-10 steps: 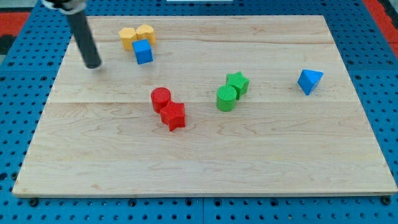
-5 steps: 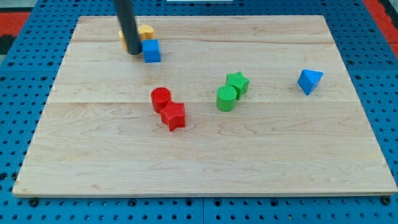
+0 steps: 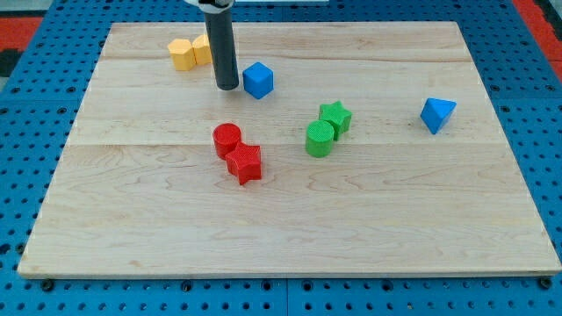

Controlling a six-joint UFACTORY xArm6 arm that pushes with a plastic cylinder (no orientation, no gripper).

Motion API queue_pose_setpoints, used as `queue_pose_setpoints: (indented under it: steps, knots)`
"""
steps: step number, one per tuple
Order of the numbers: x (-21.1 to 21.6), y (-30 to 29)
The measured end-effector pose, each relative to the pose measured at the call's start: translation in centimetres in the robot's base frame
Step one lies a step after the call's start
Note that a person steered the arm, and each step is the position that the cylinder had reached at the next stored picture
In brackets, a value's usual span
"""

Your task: Move the blue cube closer to blue triangle

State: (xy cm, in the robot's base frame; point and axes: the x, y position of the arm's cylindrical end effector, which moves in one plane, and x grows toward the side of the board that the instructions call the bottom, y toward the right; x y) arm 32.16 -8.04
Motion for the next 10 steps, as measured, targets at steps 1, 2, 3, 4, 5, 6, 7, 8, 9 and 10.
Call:
queue_pose_setpoints:
  steps: [1,2,3,4,5,6,7,8,9,10]
  knots:
    - [0.2,4.2]
    - [3.4,9.8]
    - [3.7,11.2]
    - [1.2,10.9]
    - [4.5,19.5]
    - [5.9,18.2]
    - [8.7,19.8]
    - [8.8,22.2]
    - [6.8,20.9]
    - [6.5,21.7]
